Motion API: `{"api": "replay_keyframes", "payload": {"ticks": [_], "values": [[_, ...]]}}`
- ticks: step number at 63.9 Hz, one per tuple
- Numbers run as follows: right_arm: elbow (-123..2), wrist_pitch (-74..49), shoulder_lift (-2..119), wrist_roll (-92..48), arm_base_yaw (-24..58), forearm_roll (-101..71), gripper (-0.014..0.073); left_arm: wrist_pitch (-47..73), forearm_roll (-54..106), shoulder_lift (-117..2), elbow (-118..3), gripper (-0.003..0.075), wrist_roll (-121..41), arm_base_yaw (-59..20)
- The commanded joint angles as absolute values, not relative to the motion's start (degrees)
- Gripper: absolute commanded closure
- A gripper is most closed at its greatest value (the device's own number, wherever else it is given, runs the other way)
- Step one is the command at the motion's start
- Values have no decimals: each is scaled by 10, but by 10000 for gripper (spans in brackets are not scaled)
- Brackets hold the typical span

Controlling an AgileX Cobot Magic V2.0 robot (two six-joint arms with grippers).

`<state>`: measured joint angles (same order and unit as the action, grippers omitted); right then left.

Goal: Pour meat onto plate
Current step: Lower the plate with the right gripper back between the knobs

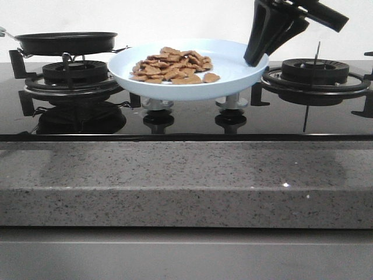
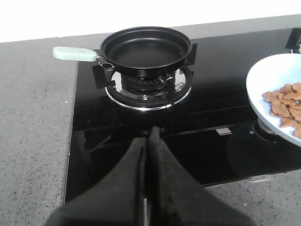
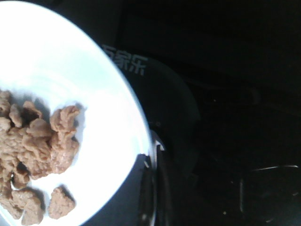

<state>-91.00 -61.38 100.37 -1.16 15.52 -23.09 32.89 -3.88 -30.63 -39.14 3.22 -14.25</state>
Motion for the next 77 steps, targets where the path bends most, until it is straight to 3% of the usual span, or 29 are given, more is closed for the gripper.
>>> {"api": "replay_keyframes", "payload": {"ticks": [1, 39, 62, 70, 77], "values": [[-926, -577, 972, -14, 147, -268, 652, 280, -41, -308, -406, 741, 40, -147], [-1134, -587, 1127, -14, 95, -296, 652, 280, -41, -310, -406, 741, 40, -147], [-1151, -604, 1169, -14, 94, -279, 645, 280, -41, -310, -406, 741, 40, -147], [-1151, -611, 1169, -14, 94, -262, 580, 280, -41, -310, -406, 741, 40, -147], [-1151, -617, 1169, -14, 94, -257, 472, 280, -41, -310, -406, 741, 40, -147]]}}
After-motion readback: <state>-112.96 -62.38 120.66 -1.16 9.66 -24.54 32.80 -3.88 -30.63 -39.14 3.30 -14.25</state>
